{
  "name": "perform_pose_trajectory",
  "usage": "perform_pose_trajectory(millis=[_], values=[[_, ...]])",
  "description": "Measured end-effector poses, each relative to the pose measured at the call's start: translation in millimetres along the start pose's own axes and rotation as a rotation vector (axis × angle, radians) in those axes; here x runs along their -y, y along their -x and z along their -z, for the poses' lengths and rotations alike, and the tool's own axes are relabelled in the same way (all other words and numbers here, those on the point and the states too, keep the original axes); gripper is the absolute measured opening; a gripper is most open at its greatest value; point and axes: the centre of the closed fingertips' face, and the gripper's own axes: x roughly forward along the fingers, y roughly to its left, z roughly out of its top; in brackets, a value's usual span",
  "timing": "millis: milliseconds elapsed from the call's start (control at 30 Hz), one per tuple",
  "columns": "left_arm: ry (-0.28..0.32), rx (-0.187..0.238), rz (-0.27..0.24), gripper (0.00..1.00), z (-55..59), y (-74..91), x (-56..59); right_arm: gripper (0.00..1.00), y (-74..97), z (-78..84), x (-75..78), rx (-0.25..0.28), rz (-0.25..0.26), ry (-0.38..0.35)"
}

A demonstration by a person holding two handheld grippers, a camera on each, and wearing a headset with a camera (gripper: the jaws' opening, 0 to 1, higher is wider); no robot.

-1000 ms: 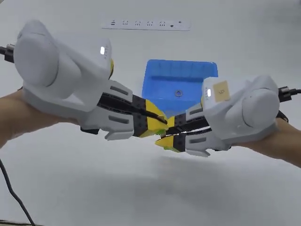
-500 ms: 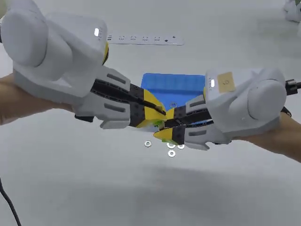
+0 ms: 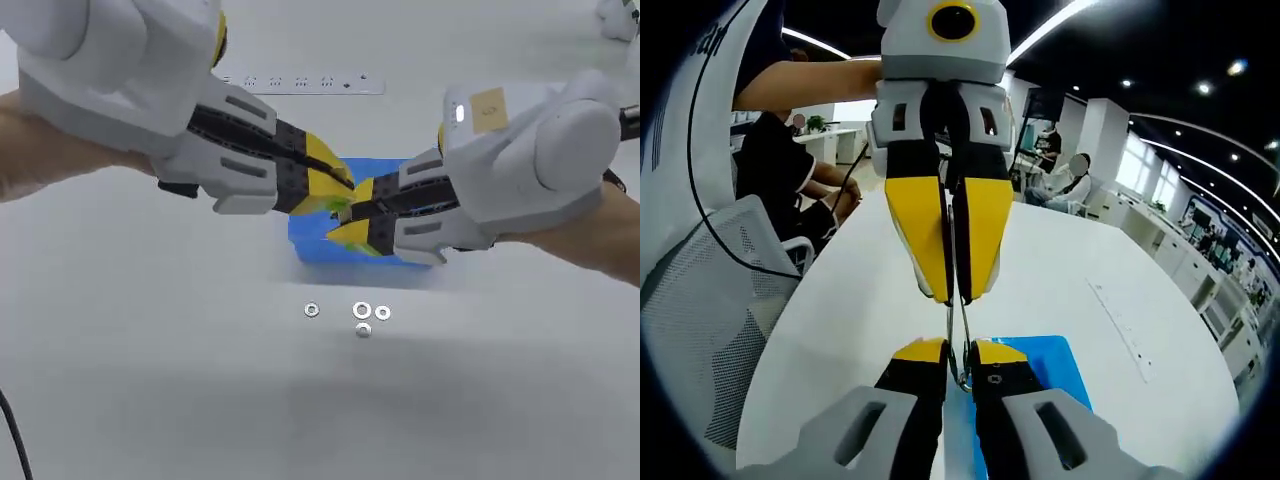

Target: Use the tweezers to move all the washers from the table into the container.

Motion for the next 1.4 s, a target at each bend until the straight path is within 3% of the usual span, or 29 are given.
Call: perform_pose_trajectory(millis=[300,533,733,1000,1400], values=[[-0.015,0.013,-0.049,0.06,7.9,-8.3,-28.6,0.1,-6.5,10.4,28.6,0.0,0.022,0.013],[0.009,-0.012,-0.047,0.06,30.7,-22.6,-52.9,0.1,-24.8,32.1,48.9,-0.018,0.037,-0.016],[0.058,-0.008,-0.05,0.06,50.7,-34.8,-65.6,0.1,-39.6,51.8,57.4,-0.03,0.03,-0.059],[0.098,-0.025,-0.032,0.06,68.7,-49.4,-69.1,0.11,-51.6,74.0,57.9,-0.059,0.01,-0.105],[0.109,-0.041,-0.019,0.06,76.3,-54.5,-69.2,0.11,-57.0,82.7,58.2,-0.082,0.008,-0.126]])
